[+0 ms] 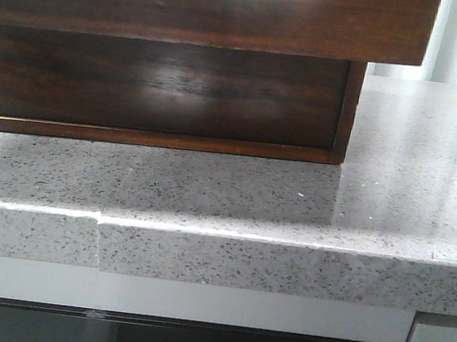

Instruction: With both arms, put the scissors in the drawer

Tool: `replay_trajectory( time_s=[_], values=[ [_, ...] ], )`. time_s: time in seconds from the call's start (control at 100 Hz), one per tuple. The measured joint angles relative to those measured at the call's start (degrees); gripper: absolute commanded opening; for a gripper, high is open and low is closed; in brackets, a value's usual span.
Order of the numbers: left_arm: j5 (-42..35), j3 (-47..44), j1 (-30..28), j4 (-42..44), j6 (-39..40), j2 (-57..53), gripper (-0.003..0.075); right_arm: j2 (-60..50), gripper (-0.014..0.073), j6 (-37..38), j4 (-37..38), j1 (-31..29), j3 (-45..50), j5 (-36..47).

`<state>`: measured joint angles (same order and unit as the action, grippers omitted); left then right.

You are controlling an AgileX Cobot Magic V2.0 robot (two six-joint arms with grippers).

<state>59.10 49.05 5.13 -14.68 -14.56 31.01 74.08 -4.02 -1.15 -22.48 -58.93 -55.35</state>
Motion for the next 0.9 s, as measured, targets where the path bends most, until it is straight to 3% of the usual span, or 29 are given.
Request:
replay_trajectory(
  time_s=[0.48,0.69,0.9],
  values=[
    [-6.36,0.0,3.92,-3.34,-4.02,6.52,0.0356,19.62,0.0584,-5.84,-3.99,0.0,-15.8,-5.77],
    [-7.24,0.0,3.92,-3.34,-4.12,7.41,0.0356,24.16,0.0451,-6.83,-4.2,0.0,-19.23,-6.92],
    [-7.37,0.0,3.92,-3.34,-4.12,7.41,0.0356,26.59,0.0428,-7.43,-4.25,0.0,-21.78,-7.22]
  ],
)
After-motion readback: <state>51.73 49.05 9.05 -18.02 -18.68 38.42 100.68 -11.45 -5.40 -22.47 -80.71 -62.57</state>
